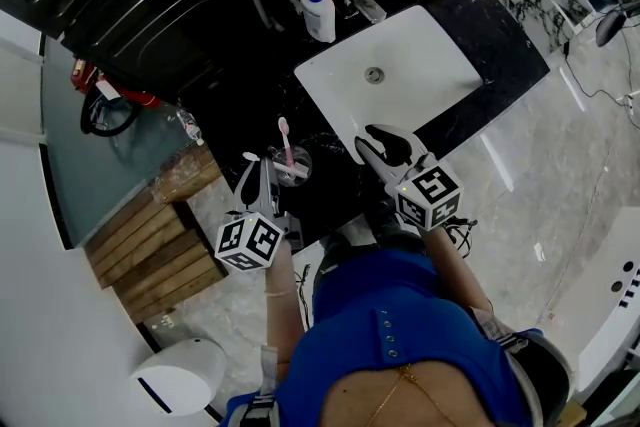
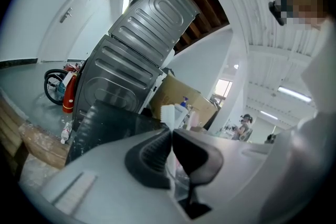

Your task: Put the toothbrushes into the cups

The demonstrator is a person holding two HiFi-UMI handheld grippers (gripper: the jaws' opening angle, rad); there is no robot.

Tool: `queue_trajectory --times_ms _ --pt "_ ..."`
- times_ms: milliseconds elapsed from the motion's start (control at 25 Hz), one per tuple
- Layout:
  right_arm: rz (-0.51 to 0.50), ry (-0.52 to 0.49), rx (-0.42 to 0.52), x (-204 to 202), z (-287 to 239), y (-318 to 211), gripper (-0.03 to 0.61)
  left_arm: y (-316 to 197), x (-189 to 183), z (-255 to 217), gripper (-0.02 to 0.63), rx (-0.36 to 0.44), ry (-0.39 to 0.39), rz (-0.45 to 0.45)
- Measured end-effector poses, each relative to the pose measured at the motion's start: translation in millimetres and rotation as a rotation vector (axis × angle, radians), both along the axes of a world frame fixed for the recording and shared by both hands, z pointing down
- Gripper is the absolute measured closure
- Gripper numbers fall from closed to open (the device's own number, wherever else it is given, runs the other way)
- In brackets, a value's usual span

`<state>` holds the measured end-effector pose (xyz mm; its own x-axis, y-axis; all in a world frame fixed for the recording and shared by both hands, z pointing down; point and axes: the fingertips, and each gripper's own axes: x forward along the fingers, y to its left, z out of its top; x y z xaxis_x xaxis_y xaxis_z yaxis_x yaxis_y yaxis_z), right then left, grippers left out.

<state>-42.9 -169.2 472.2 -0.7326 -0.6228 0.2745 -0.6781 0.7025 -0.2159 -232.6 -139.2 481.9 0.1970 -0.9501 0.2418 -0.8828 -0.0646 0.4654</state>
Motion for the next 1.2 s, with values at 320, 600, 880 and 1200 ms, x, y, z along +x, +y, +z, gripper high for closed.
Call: queue_trajectory --times_ms 320,600,880,1200 --pt "-0.014 -0.006 0.002 -5 0 -2 0.466 0 0 1 0.603 0.007 -0.002 -0.004" --pt "-0.034 -0.01 0.006 -15 -2 -2 0.466 3 0 -4 0.559 0.047 0.011 0.003" --pt "-0.077 -0.015 0.005 -33 -3 -2 0.465 12 -9 -10 0.523 0.064 0.002 -0.031" --pt "-0.153 -0.025 0.008 -60 -4 3 0.467 27 -12 -13 0.52 0.06 -0.01 -0.056"
